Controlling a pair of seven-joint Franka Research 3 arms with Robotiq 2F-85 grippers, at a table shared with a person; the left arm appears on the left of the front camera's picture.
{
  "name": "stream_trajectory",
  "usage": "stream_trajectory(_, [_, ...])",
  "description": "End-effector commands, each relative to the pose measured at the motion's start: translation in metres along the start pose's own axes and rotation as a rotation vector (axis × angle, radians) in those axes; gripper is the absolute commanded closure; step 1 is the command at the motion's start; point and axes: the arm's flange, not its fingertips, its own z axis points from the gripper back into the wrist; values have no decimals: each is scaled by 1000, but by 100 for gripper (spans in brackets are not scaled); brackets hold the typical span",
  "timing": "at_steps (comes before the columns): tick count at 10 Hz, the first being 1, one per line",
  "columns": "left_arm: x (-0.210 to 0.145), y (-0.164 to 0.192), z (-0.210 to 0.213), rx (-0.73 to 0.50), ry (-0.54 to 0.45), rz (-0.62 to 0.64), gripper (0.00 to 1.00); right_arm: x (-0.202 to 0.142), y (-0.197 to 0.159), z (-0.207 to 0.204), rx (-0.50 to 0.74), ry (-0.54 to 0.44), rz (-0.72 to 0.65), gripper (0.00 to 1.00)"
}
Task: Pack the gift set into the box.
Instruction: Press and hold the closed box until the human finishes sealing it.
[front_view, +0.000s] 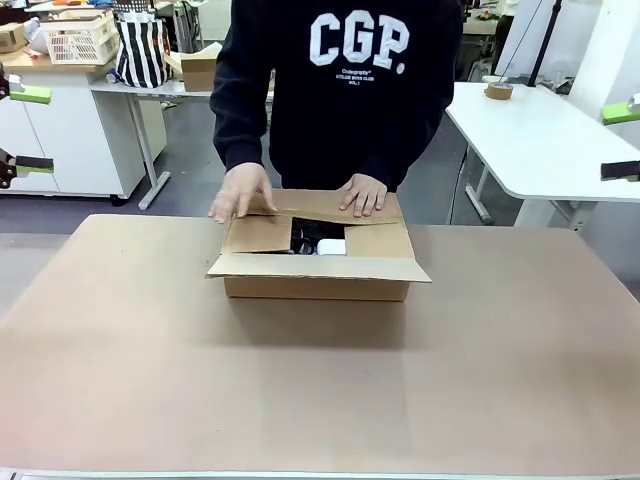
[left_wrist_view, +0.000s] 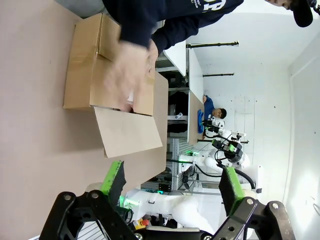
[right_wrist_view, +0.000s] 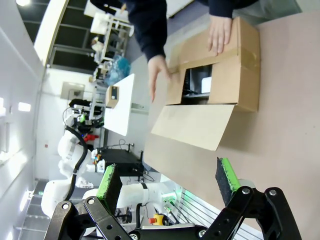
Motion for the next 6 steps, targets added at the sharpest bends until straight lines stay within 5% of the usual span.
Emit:
stream_trajectory(1, [1,1,-2,-21,-5,-22,0,4,1,-2,26,-9,26,0])
stream_trajectory(6, [1,1,-2,-21,-5,-22,0,4,1,-2,26,-9,26,0])
